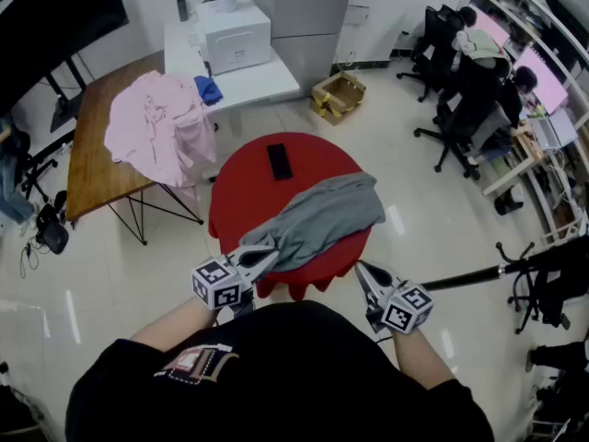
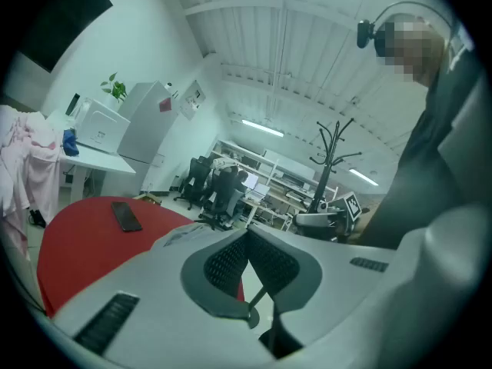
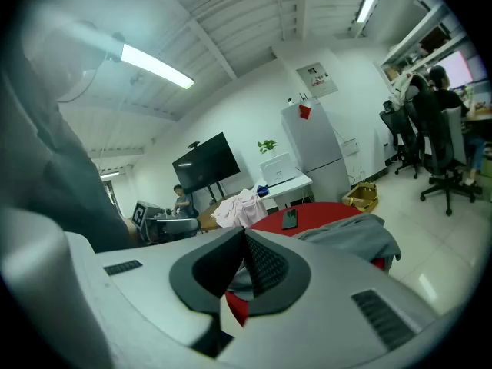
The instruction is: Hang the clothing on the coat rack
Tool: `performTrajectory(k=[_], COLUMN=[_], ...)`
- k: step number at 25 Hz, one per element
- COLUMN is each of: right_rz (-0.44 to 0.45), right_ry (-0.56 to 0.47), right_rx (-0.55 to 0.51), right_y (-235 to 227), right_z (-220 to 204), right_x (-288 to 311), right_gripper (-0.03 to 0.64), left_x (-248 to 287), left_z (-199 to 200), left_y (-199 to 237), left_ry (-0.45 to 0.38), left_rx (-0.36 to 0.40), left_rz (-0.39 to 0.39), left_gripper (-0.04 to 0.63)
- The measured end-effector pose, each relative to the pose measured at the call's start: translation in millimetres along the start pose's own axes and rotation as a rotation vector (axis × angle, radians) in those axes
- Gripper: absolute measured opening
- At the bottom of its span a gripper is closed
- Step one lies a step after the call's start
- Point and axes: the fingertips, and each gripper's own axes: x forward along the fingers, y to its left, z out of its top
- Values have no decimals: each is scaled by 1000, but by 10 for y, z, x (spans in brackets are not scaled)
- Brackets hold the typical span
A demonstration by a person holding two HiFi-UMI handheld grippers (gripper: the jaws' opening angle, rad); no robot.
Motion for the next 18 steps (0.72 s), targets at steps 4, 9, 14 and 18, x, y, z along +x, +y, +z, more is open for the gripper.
performTrajectory(k=[4,9,14,18], right_rz=[11,30,73,106], right_ry=[-27,-5,53,88], right_rx=[-23,-52,-62,-58], right_y=[-65,-55,31,112], right_z=[59,89,2,-84], right_x=[153,462,842,1057], right_gripper=[-11,-11,-11,-11], left_x=[14,-19,-152,-240], left_z=[19,-77,-401,-678], left_y=[151,374,751,1160], left_ry=[-4,22,183,306], left_rx=[12,13,95,129], left_rz=[10,55,192,287], left_gripper=[-9,-9,-8,-8])
